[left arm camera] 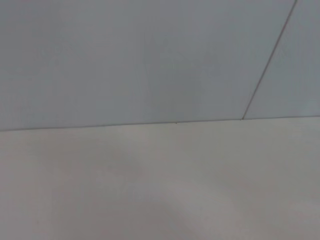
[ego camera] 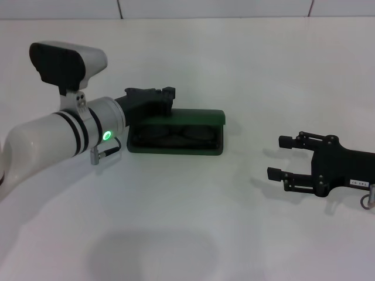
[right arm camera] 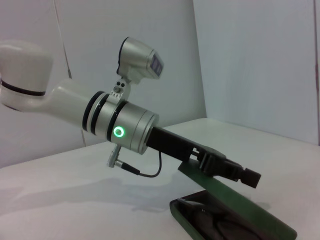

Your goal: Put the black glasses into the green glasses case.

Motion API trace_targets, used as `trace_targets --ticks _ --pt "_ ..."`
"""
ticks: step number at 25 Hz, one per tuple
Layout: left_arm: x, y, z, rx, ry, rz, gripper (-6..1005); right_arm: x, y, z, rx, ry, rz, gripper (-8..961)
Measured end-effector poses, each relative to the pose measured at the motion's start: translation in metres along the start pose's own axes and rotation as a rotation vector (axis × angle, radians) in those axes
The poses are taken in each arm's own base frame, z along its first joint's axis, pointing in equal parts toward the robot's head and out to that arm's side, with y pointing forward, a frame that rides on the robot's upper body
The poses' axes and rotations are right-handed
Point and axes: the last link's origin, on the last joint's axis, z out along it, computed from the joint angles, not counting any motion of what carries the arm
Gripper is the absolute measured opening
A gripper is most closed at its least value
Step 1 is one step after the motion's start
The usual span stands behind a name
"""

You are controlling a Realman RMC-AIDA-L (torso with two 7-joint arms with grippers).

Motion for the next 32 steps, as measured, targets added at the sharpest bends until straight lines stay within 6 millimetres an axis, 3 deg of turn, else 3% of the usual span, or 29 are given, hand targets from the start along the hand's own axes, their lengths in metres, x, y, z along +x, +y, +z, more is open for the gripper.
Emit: trace_targets --ticks 32 --pt "-0.029 -0.006 -0.008 -0.069 0.116 0.141 9 -0.001 -0.001 0.0 0.001 0.001 0.013 742"
